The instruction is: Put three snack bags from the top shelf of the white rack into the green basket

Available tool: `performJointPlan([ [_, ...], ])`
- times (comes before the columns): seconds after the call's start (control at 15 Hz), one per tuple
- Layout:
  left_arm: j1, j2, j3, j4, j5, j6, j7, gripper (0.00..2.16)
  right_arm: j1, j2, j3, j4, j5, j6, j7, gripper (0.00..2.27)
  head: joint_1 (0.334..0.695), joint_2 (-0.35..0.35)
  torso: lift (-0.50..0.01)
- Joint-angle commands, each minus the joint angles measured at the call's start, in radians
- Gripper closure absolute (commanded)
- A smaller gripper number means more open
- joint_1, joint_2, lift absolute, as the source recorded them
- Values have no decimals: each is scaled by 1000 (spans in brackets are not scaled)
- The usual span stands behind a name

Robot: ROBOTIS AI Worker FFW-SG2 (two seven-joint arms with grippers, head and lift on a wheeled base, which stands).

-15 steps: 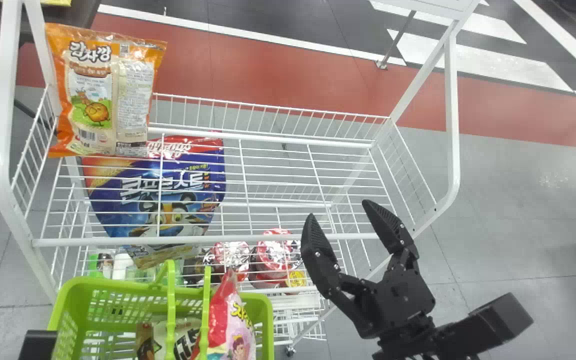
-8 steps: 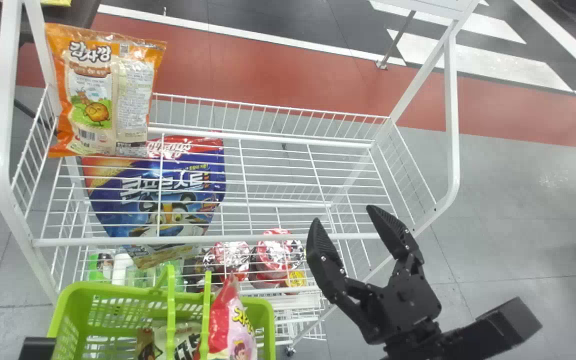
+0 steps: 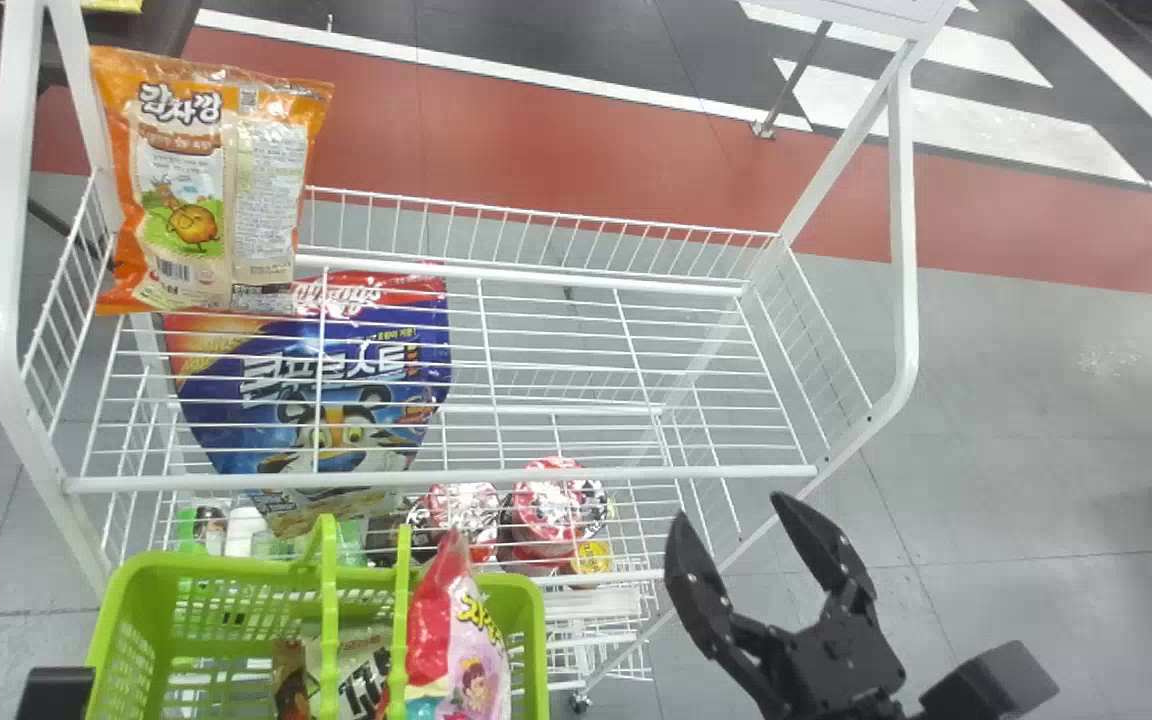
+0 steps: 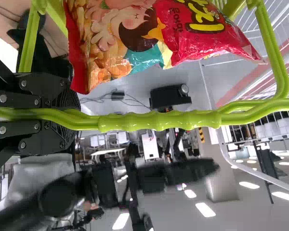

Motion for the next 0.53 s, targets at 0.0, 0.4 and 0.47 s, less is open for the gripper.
performJointPlan([
  [0.0,7,0,16,2,16,-7,-4,2145,-46,1,-63,177,-21,-8,8,70,695,-350,0],
  [0.4,10,0,52,18,37,-7,-41,2145,-215,-19,-106,743,-7,-226,41,70,695,-350,0],
  [0.47,12,-2,57,24,43,-7,-50,2145,-233,-22,-100,805,1,-266,41,63,695,-350,0],
])
